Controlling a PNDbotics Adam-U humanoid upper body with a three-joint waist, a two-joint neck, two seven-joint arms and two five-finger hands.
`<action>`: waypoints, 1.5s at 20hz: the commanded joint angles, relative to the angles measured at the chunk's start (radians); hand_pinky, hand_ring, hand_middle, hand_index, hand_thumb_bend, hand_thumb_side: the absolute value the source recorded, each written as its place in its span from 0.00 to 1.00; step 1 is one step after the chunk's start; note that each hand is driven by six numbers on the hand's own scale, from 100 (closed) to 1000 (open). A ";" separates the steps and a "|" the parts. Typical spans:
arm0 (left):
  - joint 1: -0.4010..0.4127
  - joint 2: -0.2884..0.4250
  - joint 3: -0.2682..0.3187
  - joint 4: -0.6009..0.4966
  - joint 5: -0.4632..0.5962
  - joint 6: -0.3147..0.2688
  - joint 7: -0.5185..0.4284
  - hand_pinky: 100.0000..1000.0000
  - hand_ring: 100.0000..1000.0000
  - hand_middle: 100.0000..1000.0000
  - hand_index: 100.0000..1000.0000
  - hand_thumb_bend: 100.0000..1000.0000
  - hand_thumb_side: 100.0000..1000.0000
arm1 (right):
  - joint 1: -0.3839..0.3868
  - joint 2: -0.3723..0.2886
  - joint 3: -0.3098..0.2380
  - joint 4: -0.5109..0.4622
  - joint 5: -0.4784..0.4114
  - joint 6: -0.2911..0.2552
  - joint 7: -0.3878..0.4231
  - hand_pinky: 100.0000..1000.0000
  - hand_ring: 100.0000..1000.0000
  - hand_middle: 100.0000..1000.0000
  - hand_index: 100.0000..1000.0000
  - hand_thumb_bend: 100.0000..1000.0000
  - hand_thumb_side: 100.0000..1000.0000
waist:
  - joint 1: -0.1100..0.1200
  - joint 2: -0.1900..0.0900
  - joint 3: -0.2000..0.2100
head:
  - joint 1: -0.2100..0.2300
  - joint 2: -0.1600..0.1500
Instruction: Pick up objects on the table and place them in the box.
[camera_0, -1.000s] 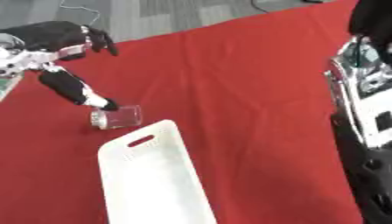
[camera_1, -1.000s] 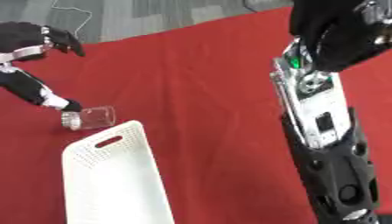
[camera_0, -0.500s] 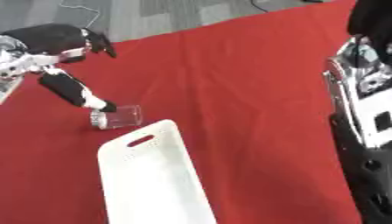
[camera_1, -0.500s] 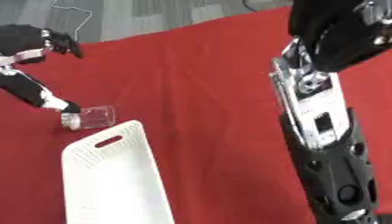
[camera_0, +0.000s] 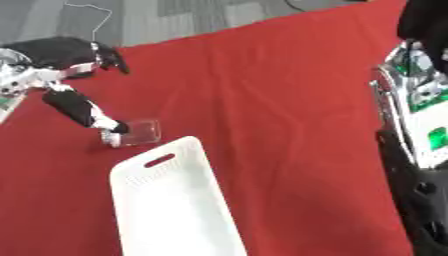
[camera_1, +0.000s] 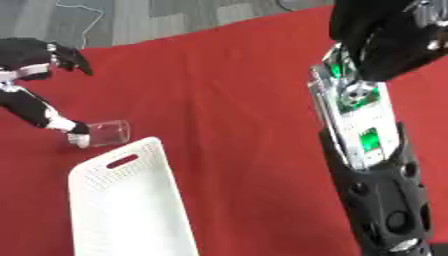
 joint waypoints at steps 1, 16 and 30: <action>-0.006 0.013 0.010 0.000 0.001 -0.002 -0.006 0.77 0.75 0.81 0.85 0.60 0.62 | -0.016 0.001 -0.002 -0.010 -0.004 0.000 0.001 0.31 0.34 0.32 0.35 0.00 0.99 | -0.003 -0.012 -0.002 | 0.000 0.000; 0.004 -0.009 0.020 0.052 -0.020 -0.017 0.011 0.76 0.73 0.80 0.85 0.58 0.62 | -0.025 0.011 -0.001 -0.010 -0.004 -0.002 0.000 0.31 0.34 0.32 0.35 0.00 0.99 | -0.004 -0.003 -0.010 | 0.001 0.000; 0.004 -0.037 0.039 0.145 0.119 -0.037 0.041 0.73 0.66 0.79 0.86 0.57 0.63 | -0.041 0.030 -0.001 -0.010 -0.008 0.002 0.005 0.31 0.34 0.32 0.35 0.00 0.99 | -0.009 0.014 -0.025 | 0.012 0.000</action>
